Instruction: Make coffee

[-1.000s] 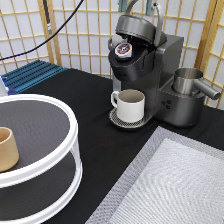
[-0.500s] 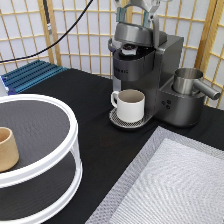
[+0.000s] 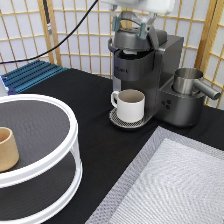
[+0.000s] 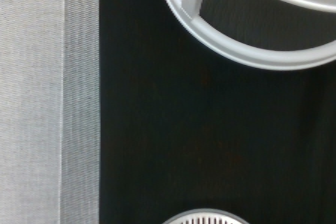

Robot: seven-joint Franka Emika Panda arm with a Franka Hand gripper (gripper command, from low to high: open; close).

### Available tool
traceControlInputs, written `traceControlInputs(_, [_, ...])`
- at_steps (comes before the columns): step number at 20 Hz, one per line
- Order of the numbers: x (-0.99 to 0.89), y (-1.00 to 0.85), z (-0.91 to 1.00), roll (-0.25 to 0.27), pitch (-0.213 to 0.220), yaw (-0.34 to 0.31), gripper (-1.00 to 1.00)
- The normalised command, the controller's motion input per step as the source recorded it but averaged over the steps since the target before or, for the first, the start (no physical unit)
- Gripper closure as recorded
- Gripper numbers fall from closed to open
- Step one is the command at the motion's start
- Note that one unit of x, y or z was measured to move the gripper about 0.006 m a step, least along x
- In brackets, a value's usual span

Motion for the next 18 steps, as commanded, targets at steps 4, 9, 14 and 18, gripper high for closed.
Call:
traceControlInputs(4, [-0.1, -0.17, -0.07, 0.016, -0.009, 0.062, -1.0])
traceControlInputs(9, [-0.18, -0.58, 0.84, 0.123, -0.071, 0.053, -1.0])
traceControlInputs(14, [-0.21, -0.43, 1.0, 0.099, -0.124, -0.012, -1.0])
traceControlInputs(18, [-0.22, 0.43, 0.46, 0.009, -0.138, -0.006, -1.0])
